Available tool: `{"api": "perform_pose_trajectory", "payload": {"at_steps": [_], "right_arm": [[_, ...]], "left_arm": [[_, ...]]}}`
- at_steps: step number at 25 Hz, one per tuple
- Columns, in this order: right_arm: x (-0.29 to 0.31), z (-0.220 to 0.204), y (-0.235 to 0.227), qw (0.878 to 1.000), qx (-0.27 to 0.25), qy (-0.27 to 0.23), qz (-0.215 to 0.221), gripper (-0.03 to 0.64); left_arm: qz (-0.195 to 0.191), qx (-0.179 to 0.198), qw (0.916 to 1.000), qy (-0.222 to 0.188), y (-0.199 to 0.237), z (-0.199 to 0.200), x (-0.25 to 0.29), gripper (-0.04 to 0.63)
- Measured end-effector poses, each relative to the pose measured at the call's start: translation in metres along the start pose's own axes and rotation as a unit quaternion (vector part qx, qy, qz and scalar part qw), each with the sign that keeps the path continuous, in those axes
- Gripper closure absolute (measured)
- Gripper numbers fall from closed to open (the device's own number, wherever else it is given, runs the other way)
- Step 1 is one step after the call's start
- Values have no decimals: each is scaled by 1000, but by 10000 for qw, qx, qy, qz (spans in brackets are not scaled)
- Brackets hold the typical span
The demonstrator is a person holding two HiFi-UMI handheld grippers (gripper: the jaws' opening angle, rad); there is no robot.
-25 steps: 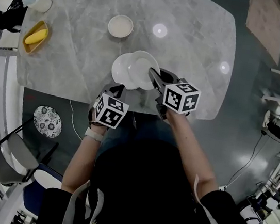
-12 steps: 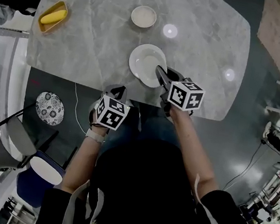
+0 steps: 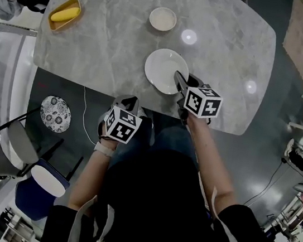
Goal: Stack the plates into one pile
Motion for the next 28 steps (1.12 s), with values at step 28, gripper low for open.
{"api": "perform_pose_trajectory", "payload": {"at_steps": [28], "right_arm": [[43, 8, -9, 9916, -999, 596, -572, 396]], "left_arm": [[29, -410, 9991, 105, 15, -4, 9, 588]]}}
Point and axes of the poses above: the fingertips, and each gripper's own axes: x forward along the fingers, y to its left, z out of its top, the point moved 5 cm from there along -x, backward along the fingers, and after that the axes turned 14 degrees about y, right-handed, at the moved point
